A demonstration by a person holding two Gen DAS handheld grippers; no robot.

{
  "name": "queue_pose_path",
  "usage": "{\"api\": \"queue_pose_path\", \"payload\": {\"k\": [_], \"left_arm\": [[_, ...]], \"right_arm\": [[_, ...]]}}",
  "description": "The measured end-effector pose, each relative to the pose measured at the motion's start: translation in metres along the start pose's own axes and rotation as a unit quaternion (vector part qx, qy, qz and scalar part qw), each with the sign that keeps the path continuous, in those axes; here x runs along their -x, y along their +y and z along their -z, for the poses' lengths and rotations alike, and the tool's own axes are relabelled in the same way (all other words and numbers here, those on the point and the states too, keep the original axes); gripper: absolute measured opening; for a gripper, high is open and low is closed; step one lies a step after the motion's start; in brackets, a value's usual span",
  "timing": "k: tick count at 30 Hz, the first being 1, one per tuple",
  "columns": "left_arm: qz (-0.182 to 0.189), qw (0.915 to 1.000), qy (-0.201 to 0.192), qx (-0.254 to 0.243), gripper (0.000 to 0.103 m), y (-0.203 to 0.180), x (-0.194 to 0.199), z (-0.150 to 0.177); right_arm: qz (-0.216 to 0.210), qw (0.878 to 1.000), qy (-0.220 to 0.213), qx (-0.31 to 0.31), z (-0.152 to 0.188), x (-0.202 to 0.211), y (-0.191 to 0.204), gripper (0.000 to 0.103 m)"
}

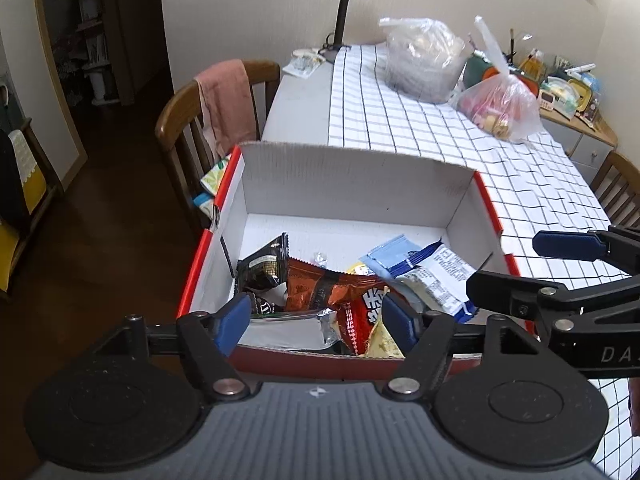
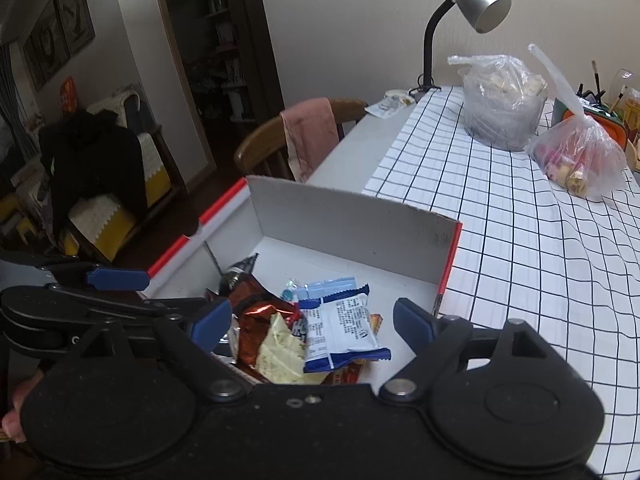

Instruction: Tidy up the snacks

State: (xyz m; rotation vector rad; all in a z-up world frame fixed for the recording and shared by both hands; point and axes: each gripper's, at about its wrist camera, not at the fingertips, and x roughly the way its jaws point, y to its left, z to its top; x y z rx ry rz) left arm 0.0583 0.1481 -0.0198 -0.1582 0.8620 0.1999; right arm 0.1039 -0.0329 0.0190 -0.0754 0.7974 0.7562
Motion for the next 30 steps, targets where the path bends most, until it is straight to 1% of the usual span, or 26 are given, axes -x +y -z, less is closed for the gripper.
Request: {"api": "queue_pose_path", "payload": {"k": [1, 2, 7, 15, 19, 20, 23, 30], "left_arm": [[0.001, 1.0000, -0.004, -0.001, 0.074, 0.000, 0.004, 0.000], [0.002, 1.0000, -0.009, -0.001, 0.076, -0.001, 0.008, 0.000], [0.009, 0.9995, -0.030, 0.001, 0.080, -0.004, 0.027, 0.002], [0.019, 0.9981, -0.058, 0.004, 0.086, -0.007, 0.055, 0.010], [0.029, 0.9973, -0.067, 0.008, 0.099, -0.010, 0.066, 0.014], [0.029, 0.9971, -0.069, 0.009, 0.100, -0.011, 0.069, 0.015], [0.032, 0.9970, -0.070, 0.011, 0.101, -0.013, 0.073, 0.019], [0.020, 0.9972, -0.072, 0.011, 0.101, -0.018, 0.080, 0.026]], "right_arm": [[0.001, 1.000, -0.005, -0.002, 0.001, 0.004, 0.000, 0.093], [0.002, 1.000, -0.012, -0.003, 0.002, 0.009, 0.000, 0.098], [0.007, 0.999, -0.038, -0.016, 0.005, 0.031, 0.000, 0.103], [0.013, 0.997, -0.065, -0.034, 0.019, 0.058, 0.001, 0.103], [0.010, 0.997, -0.070, -0.043, 0.026, 0.068, 0.002, 0.103], [0.011, 0.996, -0.071, -0.043, 0.027, 0.070, 0.002, 0.103], [0.015, 0.996, -0.074, -0.040, 0.031, 0.077, 0.004, 0.103], [0.026, 0.996, -0.074, -0.040, 0.039, 0.085, 0.003, 0.103]]}}
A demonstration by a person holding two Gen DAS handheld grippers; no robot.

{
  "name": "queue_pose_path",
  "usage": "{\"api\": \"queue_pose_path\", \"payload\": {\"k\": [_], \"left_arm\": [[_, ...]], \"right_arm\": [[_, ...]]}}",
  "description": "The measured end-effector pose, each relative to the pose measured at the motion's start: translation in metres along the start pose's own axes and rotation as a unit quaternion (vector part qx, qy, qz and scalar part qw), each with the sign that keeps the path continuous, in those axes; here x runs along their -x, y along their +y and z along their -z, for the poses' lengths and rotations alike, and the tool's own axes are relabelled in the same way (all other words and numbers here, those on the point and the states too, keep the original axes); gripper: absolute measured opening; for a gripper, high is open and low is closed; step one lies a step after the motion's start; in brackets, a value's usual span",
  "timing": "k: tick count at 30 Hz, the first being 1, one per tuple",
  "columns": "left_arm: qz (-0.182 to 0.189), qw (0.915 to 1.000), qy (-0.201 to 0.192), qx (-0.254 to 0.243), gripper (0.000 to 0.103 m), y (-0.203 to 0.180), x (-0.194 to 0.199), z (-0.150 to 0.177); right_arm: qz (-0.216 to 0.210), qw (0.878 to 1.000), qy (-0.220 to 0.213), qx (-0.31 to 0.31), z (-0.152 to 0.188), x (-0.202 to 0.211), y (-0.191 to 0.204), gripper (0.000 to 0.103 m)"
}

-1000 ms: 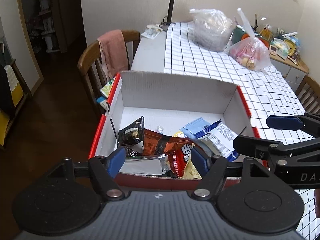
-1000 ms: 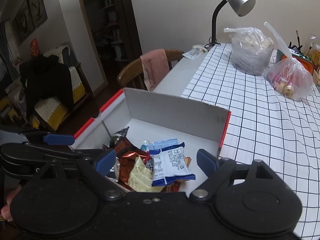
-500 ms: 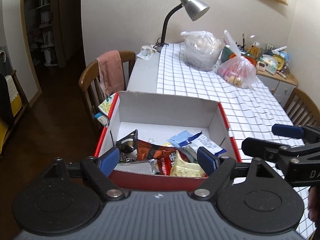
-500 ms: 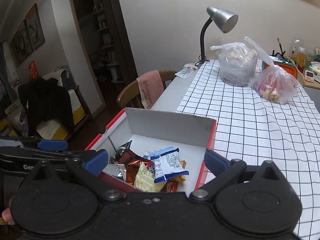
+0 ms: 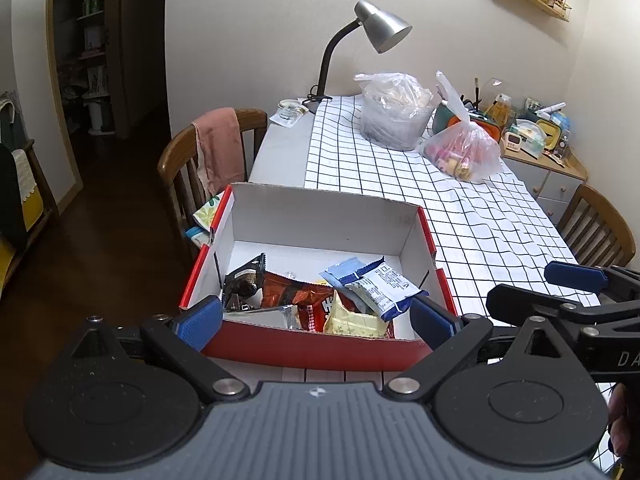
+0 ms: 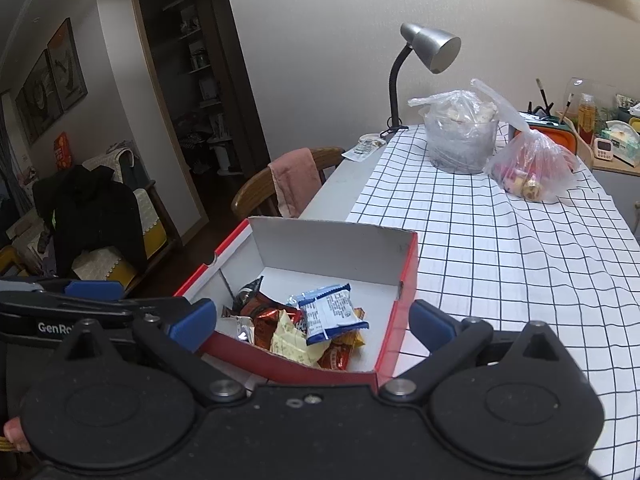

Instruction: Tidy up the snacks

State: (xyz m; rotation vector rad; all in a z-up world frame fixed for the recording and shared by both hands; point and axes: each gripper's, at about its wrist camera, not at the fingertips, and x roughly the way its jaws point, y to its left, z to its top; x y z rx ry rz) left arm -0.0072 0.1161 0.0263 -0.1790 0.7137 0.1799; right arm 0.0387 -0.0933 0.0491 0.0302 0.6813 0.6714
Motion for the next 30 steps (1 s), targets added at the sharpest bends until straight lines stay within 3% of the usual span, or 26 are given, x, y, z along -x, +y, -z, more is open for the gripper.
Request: {"api": "queue_pose_path", "payload": {"k": [30], "left_arm": [[-0.009, 0.9999, -0.012, -0.004, 0.101, -0.008, 0.013, 0.005]], "right_arm": [[0.025, 1.000, 0.002, -0.007, 0.002, 0.000, -0.008, 0.103]]}}
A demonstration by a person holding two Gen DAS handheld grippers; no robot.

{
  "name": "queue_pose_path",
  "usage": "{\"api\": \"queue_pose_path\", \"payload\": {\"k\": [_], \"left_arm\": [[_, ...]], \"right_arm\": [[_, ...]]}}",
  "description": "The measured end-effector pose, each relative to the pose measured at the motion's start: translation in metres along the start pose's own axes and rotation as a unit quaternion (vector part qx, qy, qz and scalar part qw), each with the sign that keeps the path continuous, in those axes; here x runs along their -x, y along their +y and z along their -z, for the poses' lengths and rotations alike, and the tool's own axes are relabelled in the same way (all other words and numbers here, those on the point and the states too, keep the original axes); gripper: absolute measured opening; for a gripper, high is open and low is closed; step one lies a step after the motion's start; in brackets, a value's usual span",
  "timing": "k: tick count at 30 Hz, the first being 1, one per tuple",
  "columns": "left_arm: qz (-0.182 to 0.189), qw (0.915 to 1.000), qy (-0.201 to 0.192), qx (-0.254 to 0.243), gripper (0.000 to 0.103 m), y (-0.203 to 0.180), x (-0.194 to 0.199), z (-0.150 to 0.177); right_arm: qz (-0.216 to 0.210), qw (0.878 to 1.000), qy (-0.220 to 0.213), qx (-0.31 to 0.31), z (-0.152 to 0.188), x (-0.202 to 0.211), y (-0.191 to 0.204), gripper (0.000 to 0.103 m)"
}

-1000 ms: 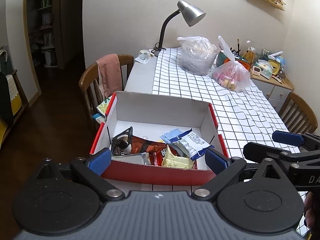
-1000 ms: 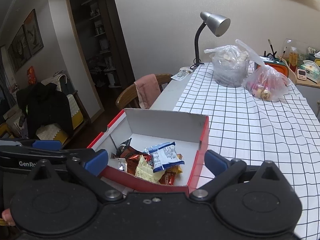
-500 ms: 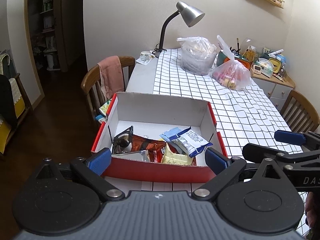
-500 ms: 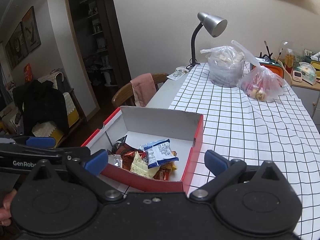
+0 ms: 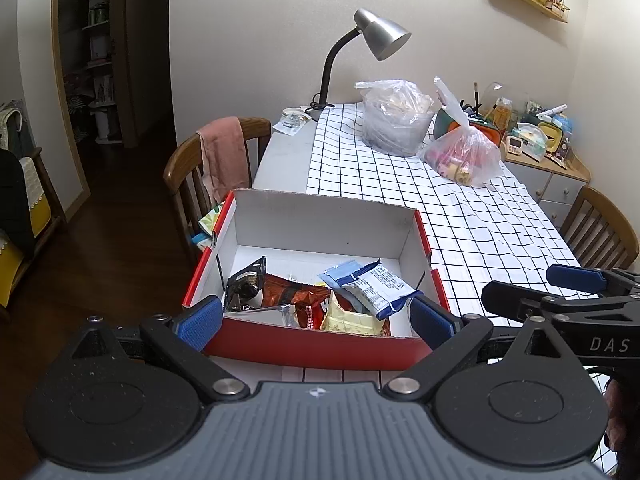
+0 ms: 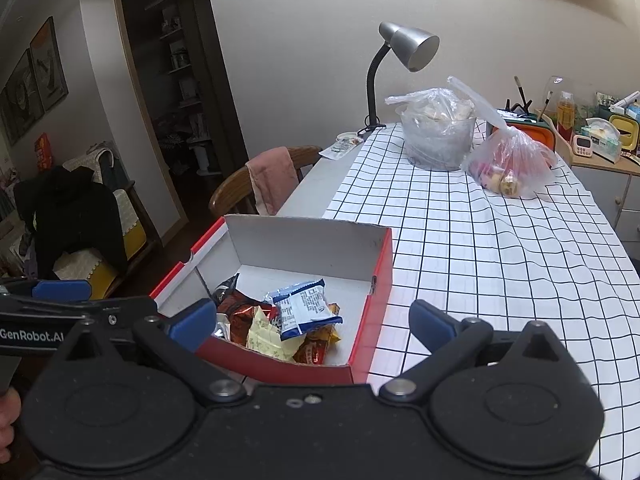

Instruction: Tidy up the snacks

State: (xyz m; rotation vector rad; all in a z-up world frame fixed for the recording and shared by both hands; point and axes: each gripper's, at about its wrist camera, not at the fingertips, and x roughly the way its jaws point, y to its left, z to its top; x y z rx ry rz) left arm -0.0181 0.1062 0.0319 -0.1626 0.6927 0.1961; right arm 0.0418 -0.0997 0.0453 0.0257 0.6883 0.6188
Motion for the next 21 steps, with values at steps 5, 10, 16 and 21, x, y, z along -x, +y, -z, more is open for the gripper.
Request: {"api": "queue_pose_path", "payload": {"k": [5, 10, 16, 21], "left_arm": [[0.000, 1.0000, 0.002, 0.001, 0.101, -0.0004, -0.0012, -0.0007], [0.002, 1.0000, 0.006, 0.001, 0.101, -0.0009, -0.0028, -0.0005], [0.003, 0.9999, 0.010, 0.001, 0.101, -0.0011, -0.0051, -0.0009], [0.002, 0.9999, 0.011, -0.001, 0.101, -0.0022, -0.0062, -0.0015]], "right_arm": [[0.003, 1.000, 0.003, 0.002, -0.0009, -0.0024, -0.0007, 0.103], [0.003, 1.000, 0.006, 0.003, -0.0016, -0.0045, -0.0002, 0.103], [0.001, 1.000, 0.009, 0.002, -0.0012, -0.0055, -0.0016, 0.103], [0.002, 1.000, 0.014, 0.000, -0.0008, -0.0078, -0.0044, 0.103]]}}
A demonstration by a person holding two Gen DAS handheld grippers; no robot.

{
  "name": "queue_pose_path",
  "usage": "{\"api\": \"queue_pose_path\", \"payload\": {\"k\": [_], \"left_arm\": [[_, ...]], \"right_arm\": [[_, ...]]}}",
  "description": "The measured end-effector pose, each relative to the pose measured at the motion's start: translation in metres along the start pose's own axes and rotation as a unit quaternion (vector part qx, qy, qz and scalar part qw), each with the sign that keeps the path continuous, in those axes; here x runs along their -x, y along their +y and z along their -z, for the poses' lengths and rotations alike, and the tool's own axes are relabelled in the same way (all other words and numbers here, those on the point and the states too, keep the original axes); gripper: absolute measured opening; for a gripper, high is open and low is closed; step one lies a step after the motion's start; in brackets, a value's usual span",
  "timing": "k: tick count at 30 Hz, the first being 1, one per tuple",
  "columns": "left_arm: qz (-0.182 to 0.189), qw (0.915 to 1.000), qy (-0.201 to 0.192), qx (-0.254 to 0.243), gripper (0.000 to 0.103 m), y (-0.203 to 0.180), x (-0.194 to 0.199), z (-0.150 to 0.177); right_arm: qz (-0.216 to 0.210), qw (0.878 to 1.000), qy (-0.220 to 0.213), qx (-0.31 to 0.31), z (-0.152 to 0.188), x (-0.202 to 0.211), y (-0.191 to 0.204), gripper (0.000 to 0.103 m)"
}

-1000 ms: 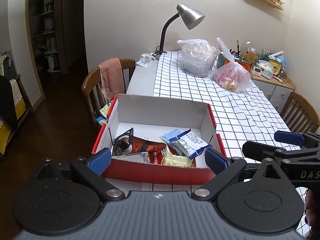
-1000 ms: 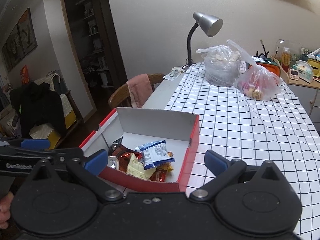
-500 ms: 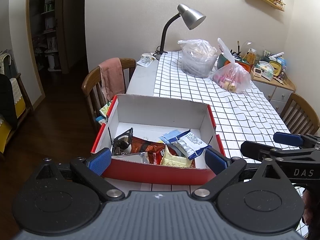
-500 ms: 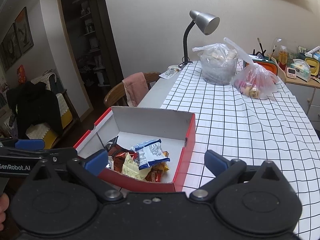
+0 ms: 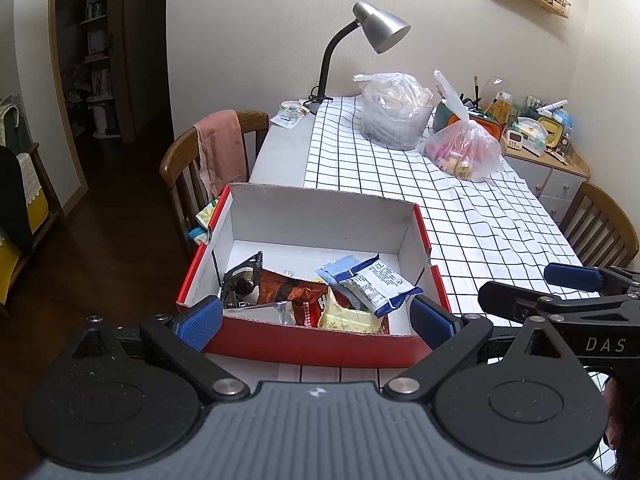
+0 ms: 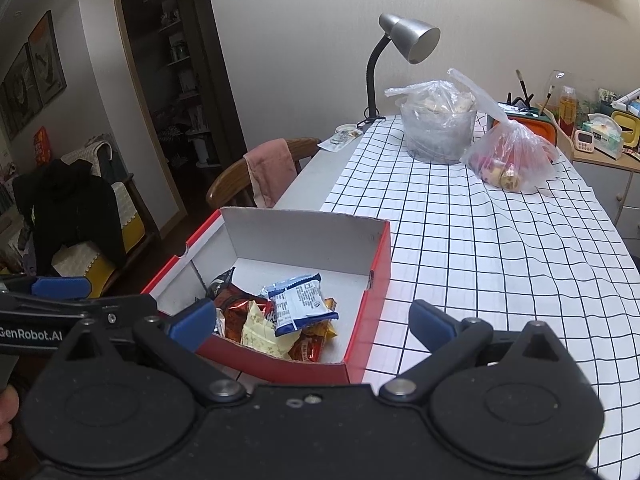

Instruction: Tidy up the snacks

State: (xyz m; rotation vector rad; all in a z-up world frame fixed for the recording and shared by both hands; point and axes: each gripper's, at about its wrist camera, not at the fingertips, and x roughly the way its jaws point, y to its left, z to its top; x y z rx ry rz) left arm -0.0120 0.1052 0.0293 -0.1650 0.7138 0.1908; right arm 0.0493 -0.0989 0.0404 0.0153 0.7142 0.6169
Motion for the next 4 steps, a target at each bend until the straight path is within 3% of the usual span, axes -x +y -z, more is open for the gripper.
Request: {"api": "queue_pose_path", "payload": {"k": [4], "left_arm": [[0.001, 1.0000, 0.004, 0.001, 0.101, 0.0003, -0.0031, -0.0011]], "right_arm": [[0.002, 1.000, 0.003, -0.004, 0.0012, -0.0011, -0.0029, 0.103]]}}
